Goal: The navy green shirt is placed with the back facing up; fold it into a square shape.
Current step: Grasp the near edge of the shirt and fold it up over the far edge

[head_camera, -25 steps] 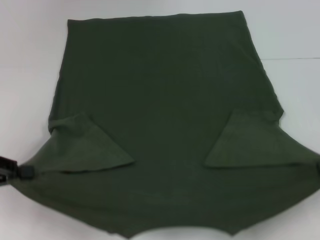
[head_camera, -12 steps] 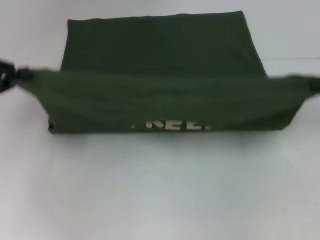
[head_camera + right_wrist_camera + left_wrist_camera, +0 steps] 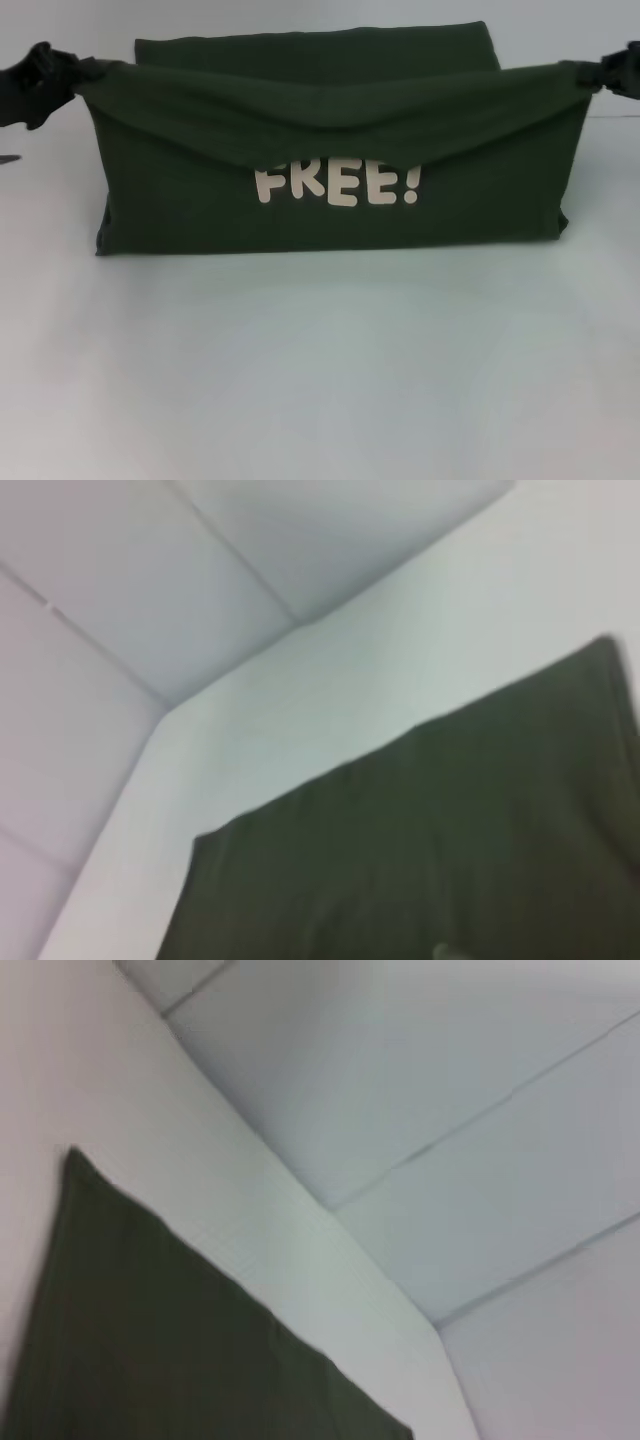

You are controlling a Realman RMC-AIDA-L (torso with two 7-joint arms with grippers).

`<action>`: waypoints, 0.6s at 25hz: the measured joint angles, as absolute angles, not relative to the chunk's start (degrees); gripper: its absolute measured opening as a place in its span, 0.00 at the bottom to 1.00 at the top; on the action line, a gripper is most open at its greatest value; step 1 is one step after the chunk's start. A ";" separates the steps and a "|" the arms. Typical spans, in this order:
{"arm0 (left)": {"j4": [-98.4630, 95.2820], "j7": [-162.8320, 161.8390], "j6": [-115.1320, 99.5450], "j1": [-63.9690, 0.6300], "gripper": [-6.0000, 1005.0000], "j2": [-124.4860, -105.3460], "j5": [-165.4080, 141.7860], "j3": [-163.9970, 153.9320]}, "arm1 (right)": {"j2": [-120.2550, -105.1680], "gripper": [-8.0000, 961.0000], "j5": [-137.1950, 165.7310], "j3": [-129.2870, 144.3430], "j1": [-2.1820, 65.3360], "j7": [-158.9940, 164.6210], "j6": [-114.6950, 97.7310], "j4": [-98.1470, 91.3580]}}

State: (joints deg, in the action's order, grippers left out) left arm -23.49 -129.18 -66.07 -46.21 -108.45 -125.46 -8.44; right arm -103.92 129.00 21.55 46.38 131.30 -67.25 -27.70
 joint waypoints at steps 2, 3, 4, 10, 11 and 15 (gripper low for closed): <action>-23.36 -126.35 -62.66 -46.41 0.11 -109.73 -123.74 -8.44 | -105.41 0.04 128.21 21.54 46.92 129.69 -63.25 -27.59; -22.40 -122.90 -58.84 -46.59 0.11 -110.71 -121.19 -8.42 | -107.04 0.04 126.71 21.55 47.23 127.61 -59.09 -27.41; -22.40 -122.90 -58.84 -46.59 0.11 -110.71 -121.19 -8.42 | -107.04 0.04 126.71 21.55 47.23 127.61 -59.09 -27.41; -18.10 -112.33 -49.33 -48.13 0.11 -111.89 -117.36 -8.29 | -111.15 0.04 121.29 21.75 48.79 119.08 -46.89 -25.00; -17.99 -110.93 -48.37 -48.17 0.11 -112.34 -116.41 -8.30 | -111.45 0.04 120.36 21.82 49.15 117.44 -45.16 -24.28; -17.85 -106.67 -45.44 -48.24 0.11 -113.65 -113.37 -8.40 | -112.73 0.06 118.48 22.84 51.24 111.41 -37.69 -21.18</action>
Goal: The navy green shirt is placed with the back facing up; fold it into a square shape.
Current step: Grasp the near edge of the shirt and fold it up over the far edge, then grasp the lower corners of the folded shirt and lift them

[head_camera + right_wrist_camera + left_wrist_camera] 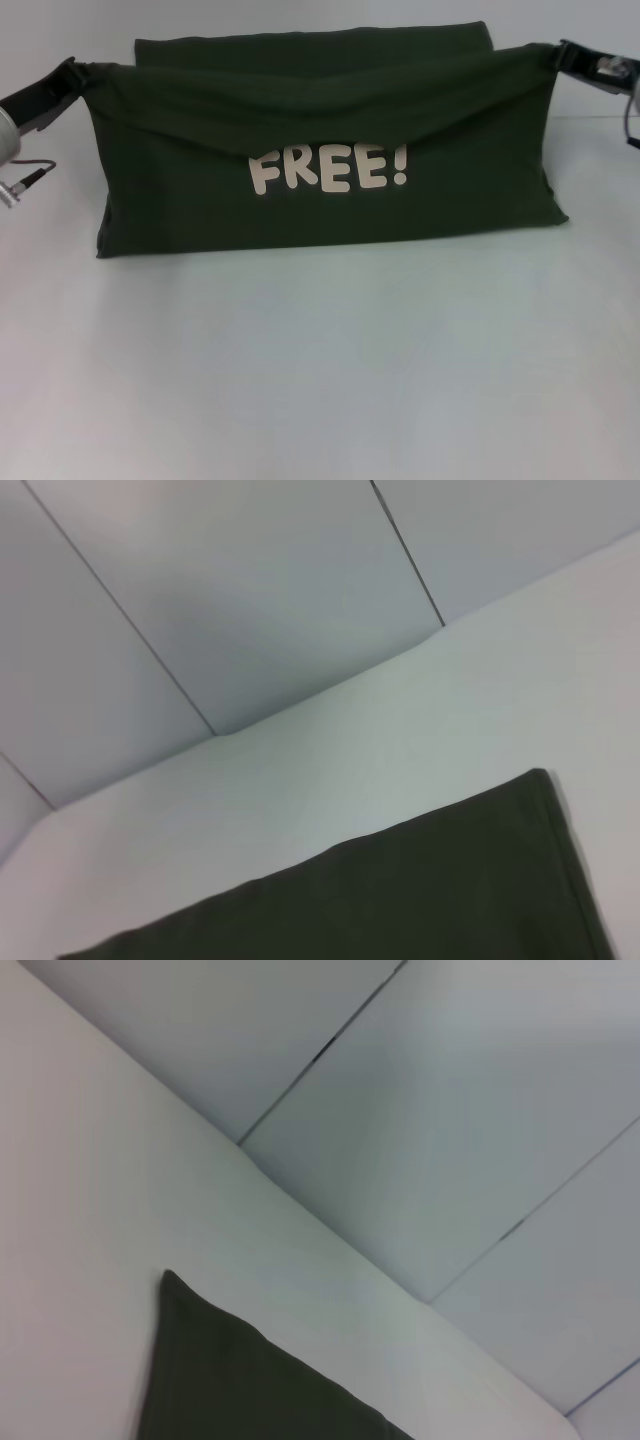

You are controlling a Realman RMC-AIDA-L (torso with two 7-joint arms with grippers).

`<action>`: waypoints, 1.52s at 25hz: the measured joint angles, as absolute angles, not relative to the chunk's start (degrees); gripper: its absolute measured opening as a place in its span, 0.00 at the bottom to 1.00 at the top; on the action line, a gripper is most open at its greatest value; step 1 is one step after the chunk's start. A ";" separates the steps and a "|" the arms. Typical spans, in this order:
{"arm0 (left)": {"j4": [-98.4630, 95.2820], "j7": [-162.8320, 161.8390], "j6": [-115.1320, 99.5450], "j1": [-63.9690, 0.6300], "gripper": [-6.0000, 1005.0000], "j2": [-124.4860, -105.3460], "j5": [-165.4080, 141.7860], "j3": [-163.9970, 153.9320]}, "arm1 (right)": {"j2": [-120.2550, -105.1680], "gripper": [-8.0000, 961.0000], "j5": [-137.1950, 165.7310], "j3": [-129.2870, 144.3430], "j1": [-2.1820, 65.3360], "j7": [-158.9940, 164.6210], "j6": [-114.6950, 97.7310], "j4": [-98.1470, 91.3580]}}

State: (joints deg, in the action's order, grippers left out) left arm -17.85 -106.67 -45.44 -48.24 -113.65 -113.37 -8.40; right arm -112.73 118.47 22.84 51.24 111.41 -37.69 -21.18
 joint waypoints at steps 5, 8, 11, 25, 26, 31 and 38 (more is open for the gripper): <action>-17.45 -104.80 -42.04 -48.52 0.11 -114.88 -112.18 -8.52 | -114.52 0.08 118.44 26.16 52.66 110.50 -31.63 -20.57; -17.13 -104.03 -41.75 -48.89 0.11 -115.38 -112.11 -8.53 | -115.10 0.10 118.38 26.60 53.00 110.07 -29.95 -20.47; -16.60 -103.42 -40.14 -49.36 0.11 -115.64 -112.09 -8.53 | -115.46 0.11 118.33 26.64 53.15 109.76 -28.88 -20.42; -17.08 -104.11 -49.97 -46.74 0.53 -112.04 -112.56 -14.56 | -112.59 0.60 118.38 26.86 49.33 109.83 -36.96 -21.93; -17.26 -104.21 -53.00 -45.90 0.55 -111.22 -112.56 -16.06 | -111.86 0.63 118.37 26.77 48.50 109.95 -39.14 -22.24; -20.82 -106.47 -61.97 -40.93 0.66 -109.09 -112.65 -26.21 | -108.72 0.74 118.59 26.87 44.66 110.11 -50.11 -23.43; -22.99 -115.31 -61.64 -39.04 0.80 -109.28 -120.07 -33.81 | -107.26 0.73 119.60 29.79 42.38 111.22 -52.91 -23.67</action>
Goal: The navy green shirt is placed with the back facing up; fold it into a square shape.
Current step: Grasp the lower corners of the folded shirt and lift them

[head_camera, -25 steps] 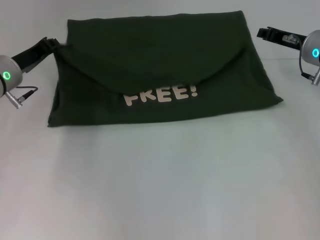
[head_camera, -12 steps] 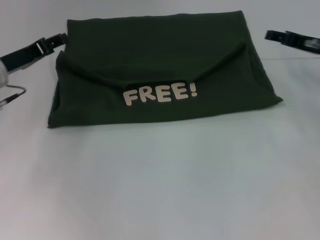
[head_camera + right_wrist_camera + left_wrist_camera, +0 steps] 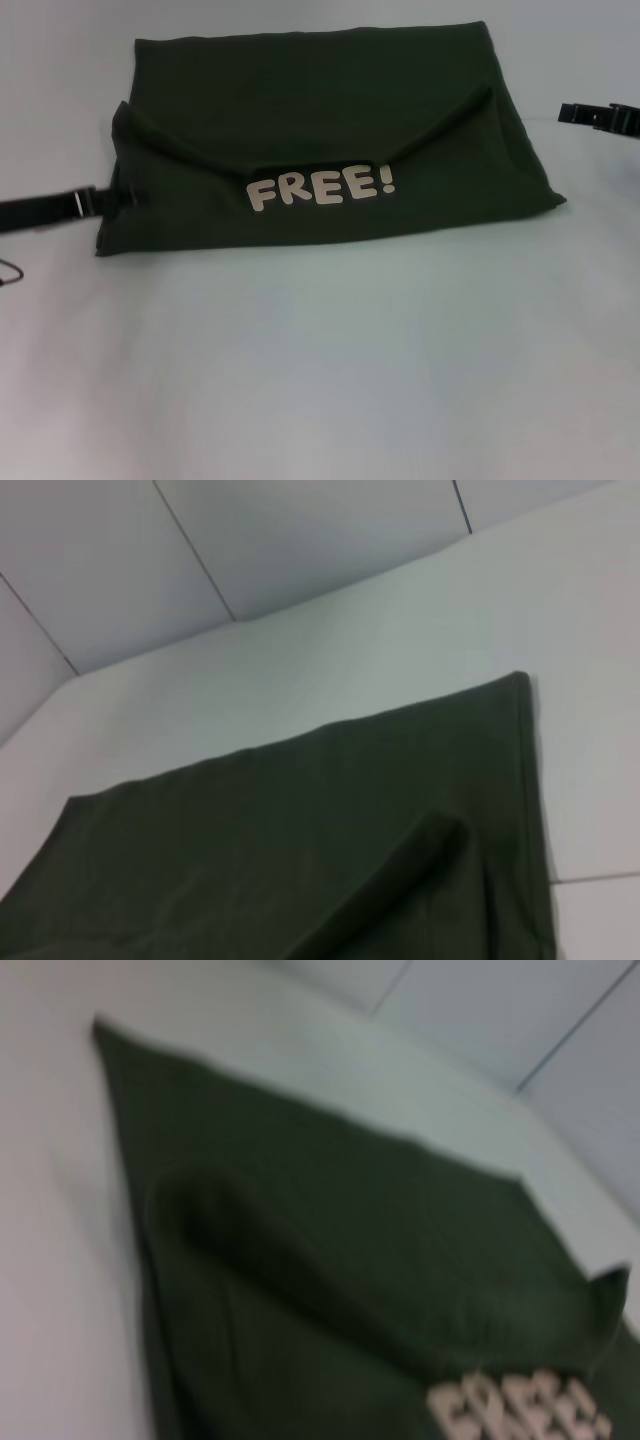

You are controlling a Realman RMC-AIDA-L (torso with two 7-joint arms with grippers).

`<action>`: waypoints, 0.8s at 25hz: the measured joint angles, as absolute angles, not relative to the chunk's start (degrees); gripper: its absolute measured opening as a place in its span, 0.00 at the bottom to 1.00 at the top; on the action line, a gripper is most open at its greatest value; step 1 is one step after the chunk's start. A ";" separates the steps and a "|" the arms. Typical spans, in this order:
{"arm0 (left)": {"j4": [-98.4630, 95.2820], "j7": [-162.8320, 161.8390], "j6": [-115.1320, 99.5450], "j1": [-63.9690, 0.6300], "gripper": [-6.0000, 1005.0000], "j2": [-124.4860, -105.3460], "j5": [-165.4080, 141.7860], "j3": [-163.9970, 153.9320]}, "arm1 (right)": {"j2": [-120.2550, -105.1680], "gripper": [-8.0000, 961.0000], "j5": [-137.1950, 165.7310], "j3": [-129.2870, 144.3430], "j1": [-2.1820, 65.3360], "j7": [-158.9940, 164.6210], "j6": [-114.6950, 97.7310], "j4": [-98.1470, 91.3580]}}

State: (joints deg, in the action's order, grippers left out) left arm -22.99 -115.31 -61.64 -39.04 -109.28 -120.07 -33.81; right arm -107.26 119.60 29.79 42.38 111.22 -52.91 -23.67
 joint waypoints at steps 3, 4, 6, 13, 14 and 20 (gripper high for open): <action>-23.10 -117.19 -61.43 -39.12 0.86 -109.55 -121.94 -34.31 | -106.97 0.73 119.63 30.55 42.16 111.24 -52.94 -23.63; -23.11 -117.37 -61.10 -39.09 0.85 -109.64 -122.01 -34.36 | -106.92 0.73 119.63 30.76 42.14 111.24 -52.97 -23.56; -23.14 -117.25 -59.90 -38.94 0.85 -109.89 -121.99 -34.38 | -106.86 0.73 119.63 31.34 42.13 111.25 -53.00 -23.52; -22.96 -114.73 -54.31 -39.58 0.84 -110.90 -122.06 -34.50 | -107.24 0.73 119.63 31.73 42.09 111.07 -52.74 -23.34; -22.91 -114.31 -53.61 -39.72 0.83 -111.18 -122.18 -34.51 | -107.35 0.73 119.62 31.73 42.09 111.02 -52.67 -23.37; -22.82 -112.31 -50.25 -40.03 0.82 -112.59 -122.77 -35.06 | -107.43 0.73 119.62 31.73 42.10 110.98 -52.70 -23.35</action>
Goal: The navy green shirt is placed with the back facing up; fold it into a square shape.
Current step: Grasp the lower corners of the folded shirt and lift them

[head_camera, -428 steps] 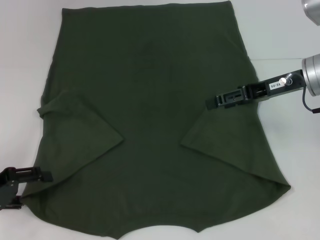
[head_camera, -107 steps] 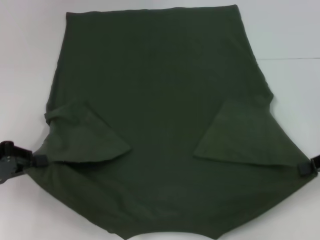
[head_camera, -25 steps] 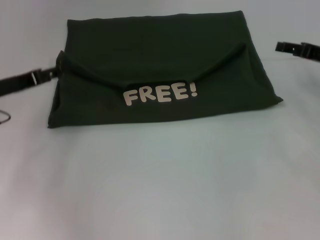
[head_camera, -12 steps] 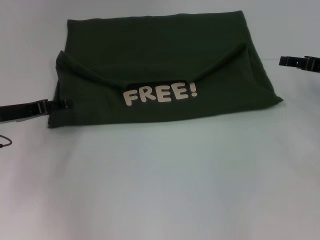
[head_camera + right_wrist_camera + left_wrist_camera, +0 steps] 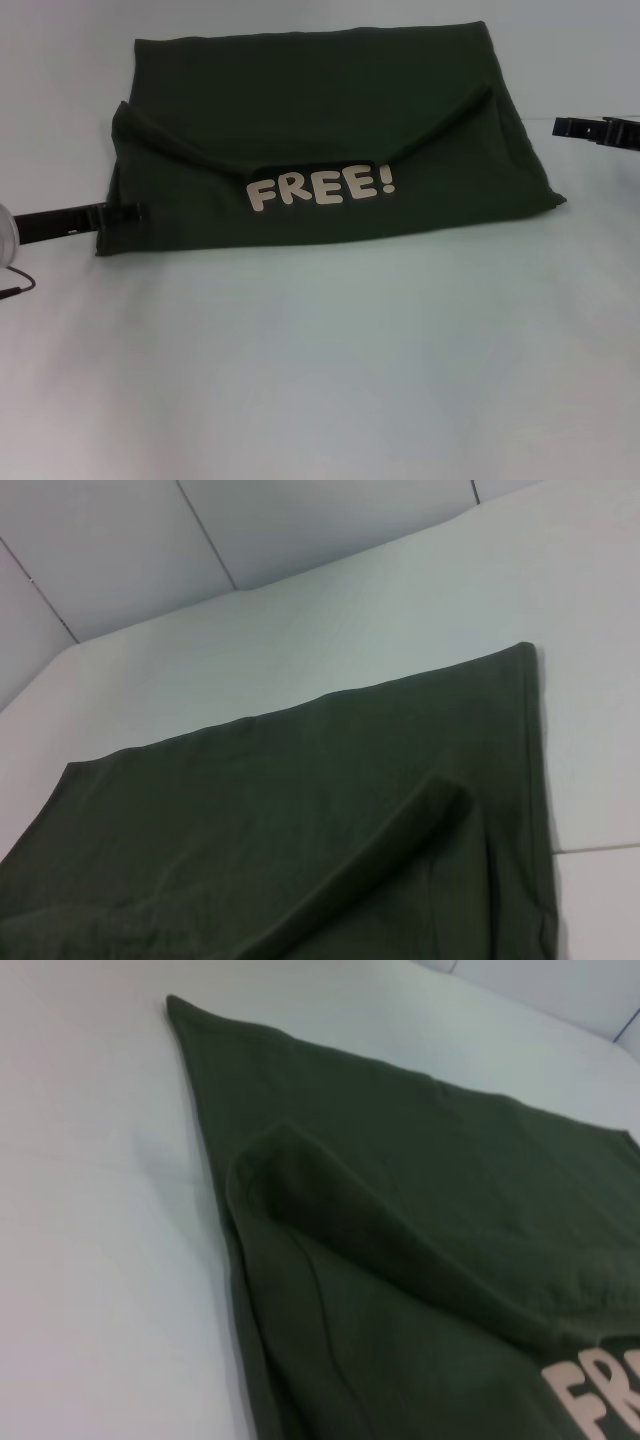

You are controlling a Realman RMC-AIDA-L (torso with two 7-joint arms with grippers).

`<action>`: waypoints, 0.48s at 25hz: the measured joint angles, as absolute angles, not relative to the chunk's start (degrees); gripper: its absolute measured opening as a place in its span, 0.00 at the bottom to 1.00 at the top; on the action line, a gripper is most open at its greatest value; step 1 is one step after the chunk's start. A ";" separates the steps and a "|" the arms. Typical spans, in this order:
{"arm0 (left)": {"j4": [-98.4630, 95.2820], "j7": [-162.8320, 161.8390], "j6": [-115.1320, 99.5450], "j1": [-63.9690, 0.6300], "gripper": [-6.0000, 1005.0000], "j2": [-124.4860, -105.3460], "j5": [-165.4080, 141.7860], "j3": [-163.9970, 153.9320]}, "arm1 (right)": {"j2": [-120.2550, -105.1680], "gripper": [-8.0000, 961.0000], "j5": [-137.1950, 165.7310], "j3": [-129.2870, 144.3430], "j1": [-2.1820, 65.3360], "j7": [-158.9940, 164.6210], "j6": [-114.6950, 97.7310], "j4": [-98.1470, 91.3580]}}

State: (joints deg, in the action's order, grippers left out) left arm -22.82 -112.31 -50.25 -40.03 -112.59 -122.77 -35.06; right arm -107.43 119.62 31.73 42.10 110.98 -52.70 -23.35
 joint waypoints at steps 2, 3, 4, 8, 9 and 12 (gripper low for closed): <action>-22.61 -112.31 -49.61 -40.03 0.82 -112.83 -122.94 -35.75 | -107.48 0.73 119.62 31.73 42.10 110.94 -52.82 -23.34; -22.46 -112.30 -49.18 -40.02 0.81 -112.96 -123.01 -35.98 | -107.48 0.73 119.62 31.73 42.10 110.92 -52.82 -23.31; -22.31 -112.30 -48.89 -40.03 0.81 -113.07 -123.07 -36.09 | -107.48 0.73 119.62 31.73 42.10 110.90 -52.83 -23.28; -21.98 -112.29 -49.10 -40.01 0.80 -113.38 -123.17 -36.18 | -107.48 0.73 119.61 31.73 42.10 110.84 -52.88 -23.21; -21.97 -112.30 -49.20 -40.01 0.80 -113.41 -123.17 -36.18 | -107.49 0.73 119.61 31.73 42.10 110.81 -52.93 -23.21; -21.97 -112.65 -49.39 -39.91 0.80 -113.46 -123.17 -36.17 | -107.49 0.73 119.61 31.73 42.08 110.77 -53.04 -23.20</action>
